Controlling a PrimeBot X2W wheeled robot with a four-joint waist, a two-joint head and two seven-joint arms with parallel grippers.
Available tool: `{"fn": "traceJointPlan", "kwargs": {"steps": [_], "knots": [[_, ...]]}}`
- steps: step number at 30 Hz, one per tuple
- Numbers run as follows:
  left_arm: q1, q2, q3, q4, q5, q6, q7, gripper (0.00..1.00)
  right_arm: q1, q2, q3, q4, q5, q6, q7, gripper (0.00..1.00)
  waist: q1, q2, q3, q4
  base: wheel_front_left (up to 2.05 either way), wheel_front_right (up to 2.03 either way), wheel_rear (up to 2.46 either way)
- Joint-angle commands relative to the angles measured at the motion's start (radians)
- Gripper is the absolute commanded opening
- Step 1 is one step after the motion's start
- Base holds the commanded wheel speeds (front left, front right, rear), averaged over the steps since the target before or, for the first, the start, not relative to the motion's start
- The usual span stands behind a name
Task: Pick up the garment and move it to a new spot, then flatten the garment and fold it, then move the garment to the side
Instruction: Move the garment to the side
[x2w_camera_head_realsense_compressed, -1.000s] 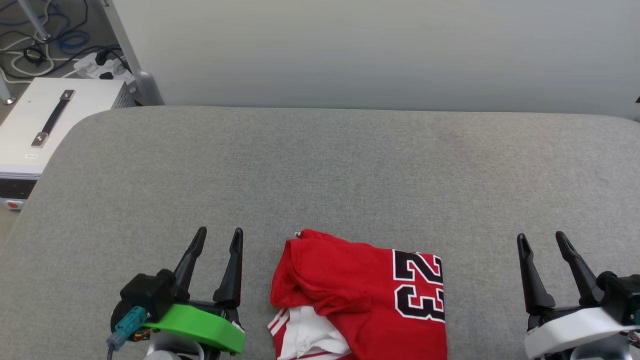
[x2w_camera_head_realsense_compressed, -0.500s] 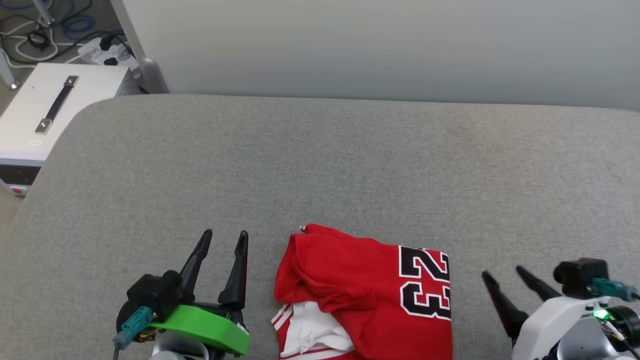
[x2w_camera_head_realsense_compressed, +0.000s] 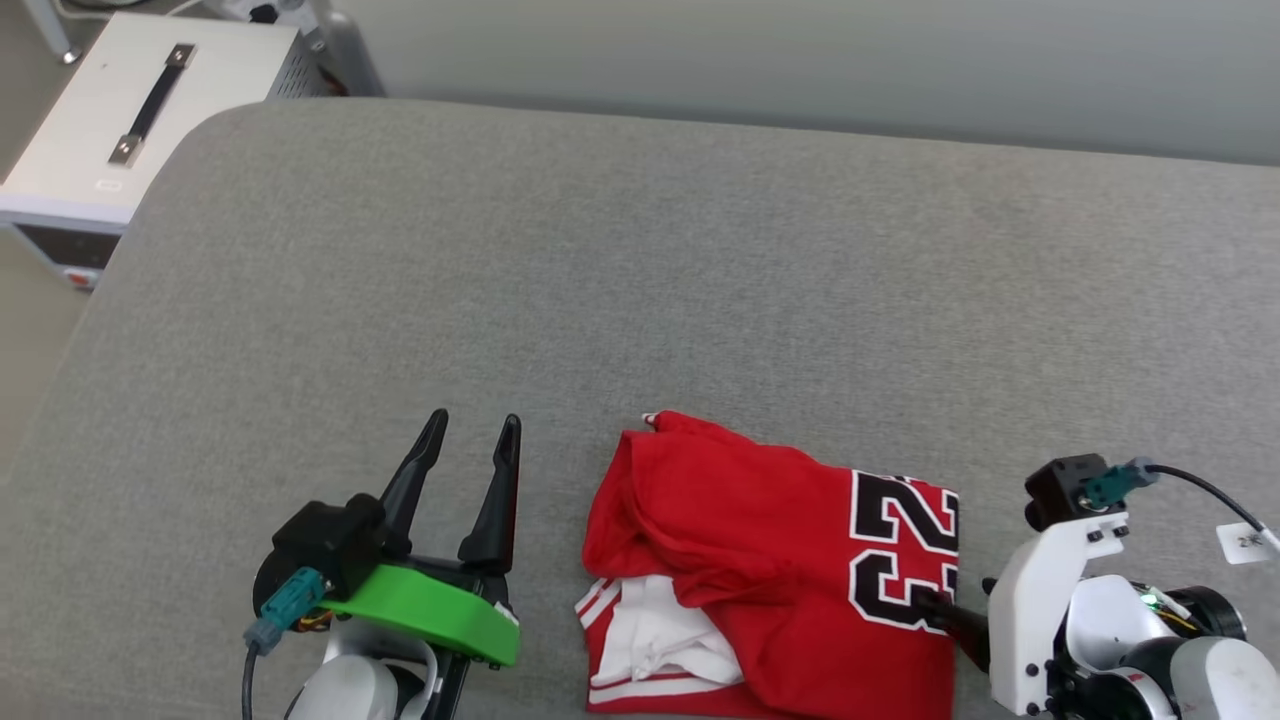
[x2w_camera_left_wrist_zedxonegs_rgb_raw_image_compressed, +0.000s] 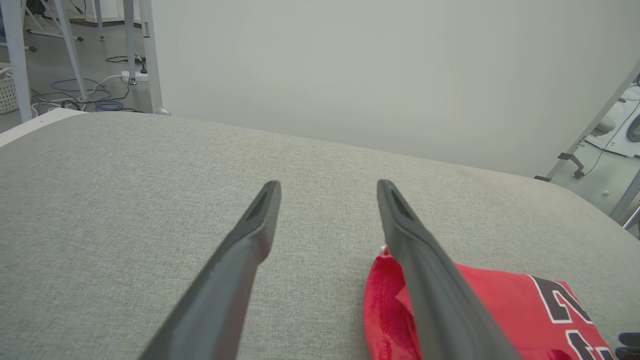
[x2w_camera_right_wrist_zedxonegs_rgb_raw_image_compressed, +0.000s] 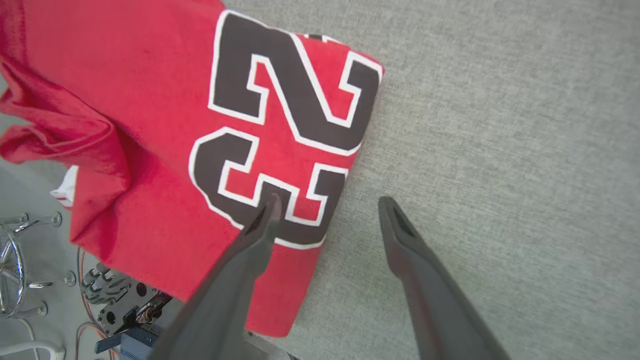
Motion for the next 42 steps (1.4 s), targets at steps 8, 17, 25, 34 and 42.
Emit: {"fn": "traceJointPlan", "kwargs": {"steps": [8,17,25,34,42], "knots": [[-0.041,-0.013,-0.006,0.008,0.002,-0.003,-0.006,1.00,-0.041,0.058,-0.006,0.060,-0.024,0.000,0.048,1.00,0.0000,0.0000,0.069,0.080,0.00,0.00,0.00],[-0.045,-0.015,-0.014,0.016,0.003,-0.003,-0.006,1.00,-0.032,0.054,0.058,0.148,-0.032,0.000,0.030,0.00,0.0000,0.0000,0.076,0.097,0.00,0.00,0.00],[-0.045,-0.004,-0.024,0.029,0.003,-0.003,-0.006,1.00,-0.059,0.005,0.108,0.176,-0.027,0.000,-0.075,0.00,0.0000,0.0000,0.045,0.076,0.00,0.00,0.00],[-0.023,0.008,-0.040,0.029,-0.006,-0.003,-0.006,1.00,-0.090,-0.153,0.197,0.099,-0.057,0.000,-0.179,0.00,0.0000,0.0000,-0.010,0.006,0.00,0.00,0.00],[-0.021,0.010,-0.062,0.028,-0.011,-0.003,-0.006,1.00,-0.168,-0.431,0.314,-0.003,-0.102,0.000,-0.210,0.00,0.0000,0.0000,-0.012,-0.107,0.00,0.00,0.00]]}}
